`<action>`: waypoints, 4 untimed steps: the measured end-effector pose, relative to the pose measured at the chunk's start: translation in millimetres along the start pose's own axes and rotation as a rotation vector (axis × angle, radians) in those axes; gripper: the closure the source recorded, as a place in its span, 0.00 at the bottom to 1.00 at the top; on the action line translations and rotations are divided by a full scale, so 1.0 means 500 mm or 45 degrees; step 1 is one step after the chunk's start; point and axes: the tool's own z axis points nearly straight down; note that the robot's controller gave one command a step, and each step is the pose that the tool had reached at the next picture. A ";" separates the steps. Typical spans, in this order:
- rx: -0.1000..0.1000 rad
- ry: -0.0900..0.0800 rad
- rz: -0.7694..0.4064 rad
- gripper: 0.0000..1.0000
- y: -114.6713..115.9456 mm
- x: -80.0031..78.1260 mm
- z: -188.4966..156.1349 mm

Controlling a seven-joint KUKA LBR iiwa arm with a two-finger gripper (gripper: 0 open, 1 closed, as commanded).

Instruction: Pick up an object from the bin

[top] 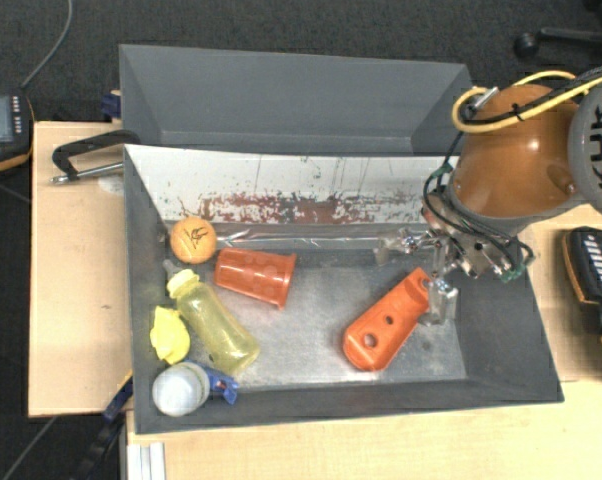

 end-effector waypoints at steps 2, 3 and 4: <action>0.004 -0.006 -0.475 0.00 -0.050 0.019 0.148; -0.001 -0.006 -0.678 1.00 -0.030 -0.001 0.180; -0.001 -0.006 -0.678 1.00 -0.030 -0.001 0.180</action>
Offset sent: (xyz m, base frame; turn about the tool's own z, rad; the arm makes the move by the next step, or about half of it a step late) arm 0.0004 -0.0310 -0.0906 -0.4339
